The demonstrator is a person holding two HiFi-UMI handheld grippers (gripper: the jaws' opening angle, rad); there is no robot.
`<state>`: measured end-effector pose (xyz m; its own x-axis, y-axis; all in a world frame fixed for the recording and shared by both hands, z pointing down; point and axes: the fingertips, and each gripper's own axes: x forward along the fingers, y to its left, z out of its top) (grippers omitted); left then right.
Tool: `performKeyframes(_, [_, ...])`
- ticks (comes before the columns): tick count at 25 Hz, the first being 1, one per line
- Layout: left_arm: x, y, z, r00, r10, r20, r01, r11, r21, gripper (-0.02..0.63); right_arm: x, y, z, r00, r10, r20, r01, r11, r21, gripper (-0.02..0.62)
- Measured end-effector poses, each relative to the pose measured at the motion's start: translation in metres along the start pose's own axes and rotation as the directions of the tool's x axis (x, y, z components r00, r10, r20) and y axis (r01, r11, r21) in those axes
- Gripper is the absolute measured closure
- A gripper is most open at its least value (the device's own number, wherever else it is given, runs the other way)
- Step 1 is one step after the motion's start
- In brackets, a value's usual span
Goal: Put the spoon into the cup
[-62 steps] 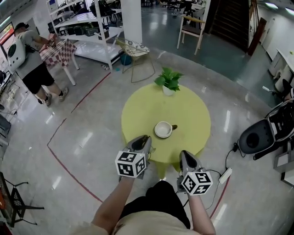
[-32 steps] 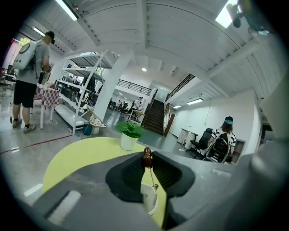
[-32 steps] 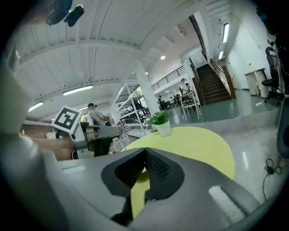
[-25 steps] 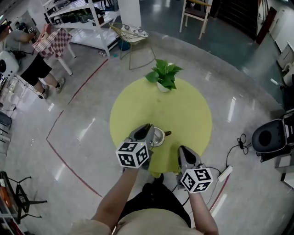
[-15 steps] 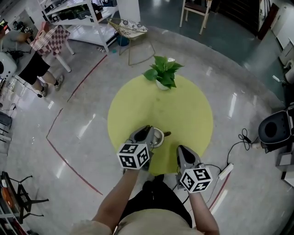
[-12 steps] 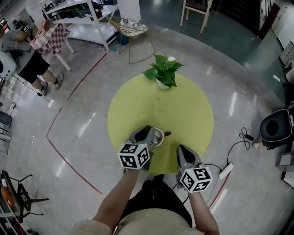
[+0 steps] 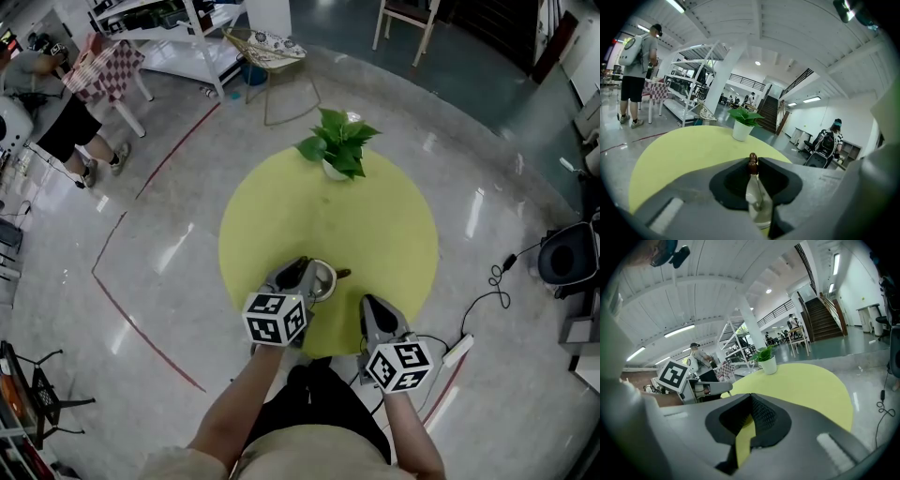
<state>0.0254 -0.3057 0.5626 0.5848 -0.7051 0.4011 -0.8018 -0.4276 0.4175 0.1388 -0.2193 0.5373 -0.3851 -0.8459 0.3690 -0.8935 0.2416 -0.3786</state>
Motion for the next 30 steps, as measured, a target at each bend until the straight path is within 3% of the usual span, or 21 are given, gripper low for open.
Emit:
performKeyframes(10, [-0.002,0.002,0.0,1.0,0.001,0.002,-0.001,1.0,0.021,0.549,-0.001,0.0,0.0,1.0,-0.008,-0.005,0.008,1.0,0.009,0.594])
performKeyframes(17, [-0.002,0.015,-0.005,0.999,0.045,-0.027,-0.043,0.997,0.058,0.537,-0.001,0.001,-0.002,1.0,-0.006,-0.004,0.006,1.0,0.01,0.594])
performKeyframes(30, [-0.003,0.037,-0.019,0.994,0.091,-0.065,-0.091,0.996,0.011,0.509,-0.006,0.002,-0.007,1.0,-0.008,-0.011,0.008,1.0,0.02,0.594])
